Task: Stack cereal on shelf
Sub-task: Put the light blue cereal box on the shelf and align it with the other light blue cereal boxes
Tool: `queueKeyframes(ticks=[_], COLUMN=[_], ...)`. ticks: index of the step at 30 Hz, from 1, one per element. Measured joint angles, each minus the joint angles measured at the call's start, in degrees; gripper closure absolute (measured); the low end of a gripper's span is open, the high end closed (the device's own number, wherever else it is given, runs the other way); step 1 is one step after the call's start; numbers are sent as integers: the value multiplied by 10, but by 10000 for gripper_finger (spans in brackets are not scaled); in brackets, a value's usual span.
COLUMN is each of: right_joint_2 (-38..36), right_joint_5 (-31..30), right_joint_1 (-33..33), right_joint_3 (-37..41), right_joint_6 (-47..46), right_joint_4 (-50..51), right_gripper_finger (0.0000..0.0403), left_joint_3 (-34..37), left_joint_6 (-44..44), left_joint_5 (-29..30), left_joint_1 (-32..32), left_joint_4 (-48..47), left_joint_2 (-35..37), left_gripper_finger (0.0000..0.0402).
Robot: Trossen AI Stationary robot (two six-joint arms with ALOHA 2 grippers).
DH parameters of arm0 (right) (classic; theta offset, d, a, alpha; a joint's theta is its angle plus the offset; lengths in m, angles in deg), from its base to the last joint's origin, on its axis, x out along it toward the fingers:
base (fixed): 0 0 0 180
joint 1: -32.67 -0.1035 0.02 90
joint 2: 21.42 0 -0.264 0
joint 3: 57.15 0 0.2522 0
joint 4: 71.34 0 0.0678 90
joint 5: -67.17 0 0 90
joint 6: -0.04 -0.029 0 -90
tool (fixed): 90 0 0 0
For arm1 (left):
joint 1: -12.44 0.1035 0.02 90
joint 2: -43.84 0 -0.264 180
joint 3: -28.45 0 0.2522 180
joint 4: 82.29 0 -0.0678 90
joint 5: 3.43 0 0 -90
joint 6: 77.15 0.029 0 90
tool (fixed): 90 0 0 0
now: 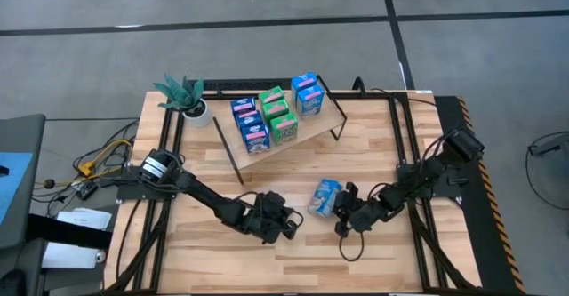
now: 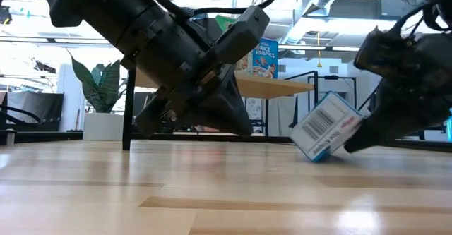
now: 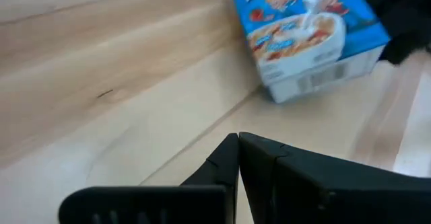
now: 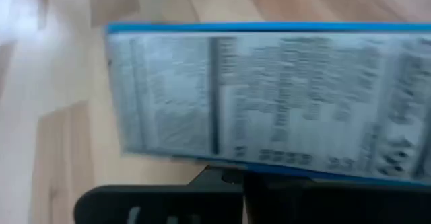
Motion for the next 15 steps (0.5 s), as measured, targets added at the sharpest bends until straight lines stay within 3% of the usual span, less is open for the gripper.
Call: queueKeyframes(ticks=[3,9,15], right_joint_2=[-1,-1,-1], right_joint_5=[-4,-6,-6], right_joint_1=[4,5,5], right_joint_3=[-2,-2,-4], right_joint_6=[0,0,0], right_joint_4=[-7,-7,-8], right_gripper_finger=[394,394,393], left_joint_3=[0,-1,0], left_joint_6=[12,162,183], left_joint_5=[14,8,-9], left_joint_1=[1,10,44], left_joint_4=[20,135,127], left_joint_2=[0,22,24], left_gripper_finger=[401,401,401])
